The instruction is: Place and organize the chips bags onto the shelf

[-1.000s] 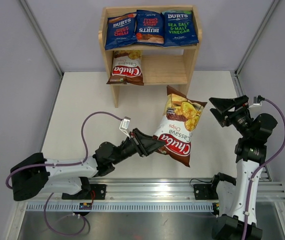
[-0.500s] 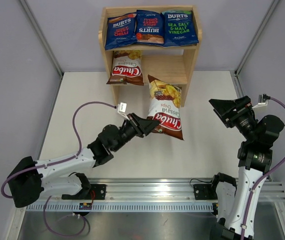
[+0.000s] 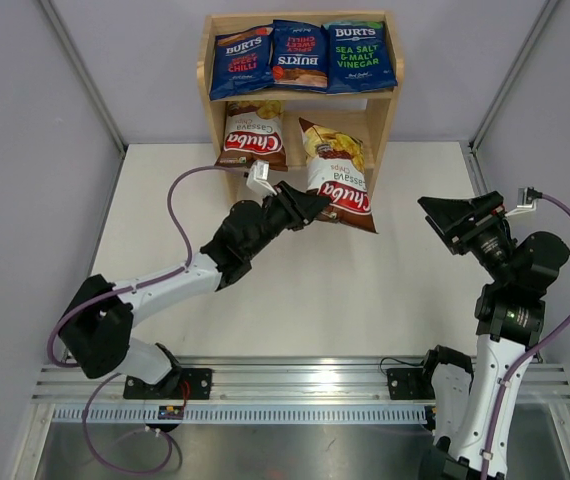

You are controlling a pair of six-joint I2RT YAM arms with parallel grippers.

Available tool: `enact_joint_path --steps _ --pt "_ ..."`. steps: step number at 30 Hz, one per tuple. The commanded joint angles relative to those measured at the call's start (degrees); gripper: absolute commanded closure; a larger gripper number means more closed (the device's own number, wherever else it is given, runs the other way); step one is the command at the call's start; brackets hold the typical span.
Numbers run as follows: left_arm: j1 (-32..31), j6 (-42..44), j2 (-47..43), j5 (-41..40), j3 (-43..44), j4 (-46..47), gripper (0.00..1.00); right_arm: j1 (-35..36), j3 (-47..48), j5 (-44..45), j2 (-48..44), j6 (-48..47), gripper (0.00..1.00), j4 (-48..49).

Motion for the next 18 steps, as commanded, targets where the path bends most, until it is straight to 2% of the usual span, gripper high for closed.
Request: enact_joint_path --steps 1,7,13,18 --pt "2.5 -0.5 3.9 3.8 6.2 5.5 1.00 0.6 2.4 -2.1 0.7 1.7 0.00 4.5" --pt "6.3 -1.2 9.7 6.5 14.5 3.6 0.98 0.9 2.1 -2.5 1.1 2.5 0.01 6.4" --pt "7.7 0.8 17.0 4.5 25.8 -5.5 0.96 1.9 1.8 -4.3 2.1 5.5 0.00 10.1" --pt "9.3 0.9 24.1 5.4 32.2 -8.0 0.95 4.0 1.7 -6.0 2.7 7.0 0.00 12.7"
